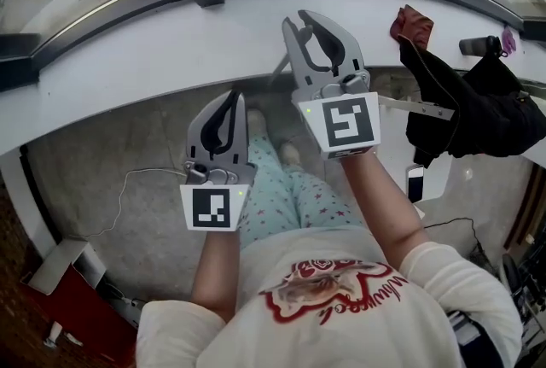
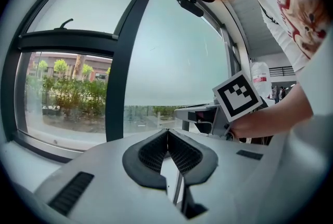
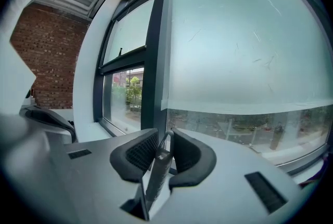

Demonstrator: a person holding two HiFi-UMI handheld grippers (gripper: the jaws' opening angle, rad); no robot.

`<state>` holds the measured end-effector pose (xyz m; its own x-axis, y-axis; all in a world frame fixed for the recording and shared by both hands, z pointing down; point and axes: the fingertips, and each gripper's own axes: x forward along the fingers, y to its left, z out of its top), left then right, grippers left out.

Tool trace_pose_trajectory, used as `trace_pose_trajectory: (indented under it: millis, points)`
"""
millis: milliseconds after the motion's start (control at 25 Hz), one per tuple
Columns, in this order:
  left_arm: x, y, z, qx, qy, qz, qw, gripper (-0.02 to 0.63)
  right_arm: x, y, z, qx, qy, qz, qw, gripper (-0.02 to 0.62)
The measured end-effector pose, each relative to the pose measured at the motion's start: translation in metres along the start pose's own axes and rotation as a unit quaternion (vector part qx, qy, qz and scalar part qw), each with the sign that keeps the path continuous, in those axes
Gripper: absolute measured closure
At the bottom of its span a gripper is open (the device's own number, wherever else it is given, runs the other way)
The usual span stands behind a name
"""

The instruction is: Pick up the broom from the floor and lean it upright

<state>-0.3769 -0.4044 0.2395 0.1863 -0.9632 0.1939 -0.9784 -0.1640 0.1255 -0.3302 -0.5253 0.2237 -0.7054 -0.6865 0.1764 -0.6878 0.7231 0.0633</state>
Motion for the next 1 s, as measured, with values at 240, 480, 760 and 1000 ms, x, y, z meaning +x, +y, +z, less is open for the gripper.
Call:
trace_pose_trajectory:
  millis: [240, 480, 760, 1000]
  points:
    - [0.04, 0.014, 0.016, 0.014, -0.004, -0.044, 0.9989, 0.584, 0.006, -0.009, -0.001, 0.001, 0.0, -0.019, 1.0, 0.503]
    - [0.058, 0.031, 0.015, 0.022, 0.008, -0.06, 0.9979, 0.584, 0.009, -0.02, -0.003, 0.02, -0.019, -0.041, 0.999, 0.503]
    - [0.057, 0.025, -0.005, 0.007, 0.019, -0.067, 0.9976, 0.584, 0.012, -0.034, -0.01, 0.022, -0.021, -0.044, 0.999, 0.486]
    - [0.058, 0.017, -0.013, -0.001, 0.027, -0.071, 0.9971, 0.584, 0.01, -0.033, -0.017, 0.017, -0.014, -0.037, 0.999, 0.42]
